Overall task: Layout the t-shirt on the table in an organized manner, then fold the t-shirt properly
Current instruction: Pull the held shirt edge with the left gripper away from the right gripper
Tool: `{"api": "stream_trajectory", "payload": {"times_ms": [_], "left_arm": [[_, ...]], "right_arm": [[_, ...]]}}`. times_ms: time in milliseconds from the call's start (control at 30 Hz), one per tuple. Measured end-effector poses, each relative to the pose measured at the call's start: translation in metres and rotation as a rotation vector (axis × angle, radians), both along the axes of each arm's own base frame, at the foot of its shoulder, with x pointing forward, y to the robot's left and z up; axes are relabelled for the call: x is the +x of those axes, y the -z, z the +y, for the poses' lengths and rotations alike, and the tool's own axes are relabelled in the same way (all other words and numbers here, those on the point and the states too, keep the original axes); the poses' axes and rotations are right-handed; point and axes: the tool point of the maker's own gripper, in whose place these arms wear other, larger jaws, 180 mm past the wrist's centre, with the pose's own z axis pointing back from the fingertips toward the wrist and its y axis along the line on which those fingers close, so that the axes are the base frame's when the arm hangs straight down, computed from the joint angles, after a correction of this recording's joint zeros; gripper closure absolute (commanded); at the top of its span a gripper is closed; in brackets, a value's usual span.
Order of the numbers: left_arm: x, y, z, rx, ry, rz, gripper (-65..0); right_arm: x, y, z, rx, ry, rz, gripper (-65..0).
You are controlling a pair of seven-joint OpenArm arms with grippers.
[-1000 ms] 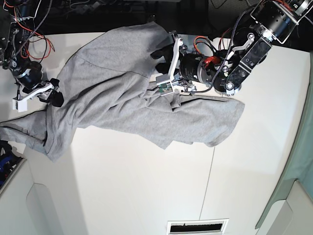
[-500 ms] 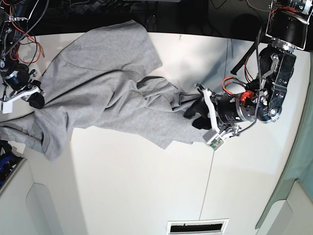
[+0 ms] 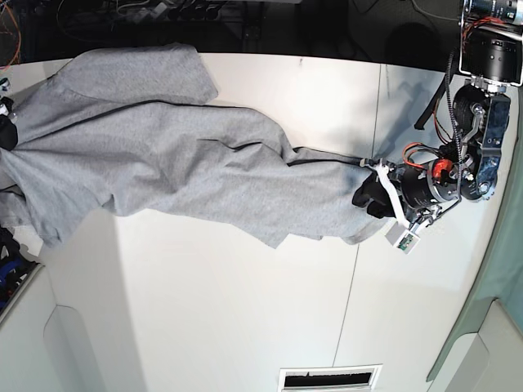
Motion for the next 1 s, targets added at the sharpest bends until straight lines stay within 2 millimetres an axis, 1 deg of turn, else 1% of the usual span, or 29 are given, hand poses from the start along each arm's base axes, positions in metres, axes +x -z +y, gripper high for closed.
{"api": "stream_trajectory", "payload": {"times_ms": [100, 167, 233, 267, 433, 500, 633, 733, 867, 1000], "left_arm": [[0.011, -0.005, 0.028, 0.079, -0.07, -0.042, -27.7], [0.022, -0.011, 0.045, 0.136, -0.131, -0.094, -27.7], [0.027, -0.012, 0.052, 0.167, -0.145, -0.111, -27.7], [0.027, -0.009, 0.054, 0.165, -0.152, -0.102, -27.7], [0.024, 0.021, 0.067, 0.121, -0.226, -0.002, -27.8], [0.027, 0.026, 0.063, 0.075, -0.217, 0.025, -27.8], [0.039, 0.025, 0.049, 0.011, -0.206, 0.028, -27.8], [0.037, 0.028, 0.035, -0.018, -0.178, 0.042, -27.7], [0.029, 0.044, 0.029, 0.007, -0.17, 0.081, -27.7], [0.03, 0.045, 0.033, 0.011, -0.191, 0.074, -27.7]], "right_arm": [[-0.016, 0.009, -0.001, -0.003, 0.003, 0.046, 0.0], [-0.022, 0.012, 0.0, -0.001, 0.002, 0.059, 0.0], [-0.024, 0.013, 0.0, 0.0, 0.002, 0.067, 0.0], [-0.025, 0.013, 0.0, -0.001, 0.002, 0.067, 0.0], [-0.026, 0.016, 0.003, 0.01, 0.004, 0.066, 0.0], [-0.025, 0.017, 0.006, 0.013, -0.002, 0.068, 0.0], [-0.024, 0.018, 0.008, 0.016, -0.007, 0.069, 0.0], [-0.025, 0.018, 0.008, 0.016, -0.007, 0.069, 0.0], [-0.024, 0.018, 0.008, 0.016, -0.007, 0.069, 0.0], [-0.024, 0.018, 0.008, 0.016, -0.007, 0.069, 0.0]]}}
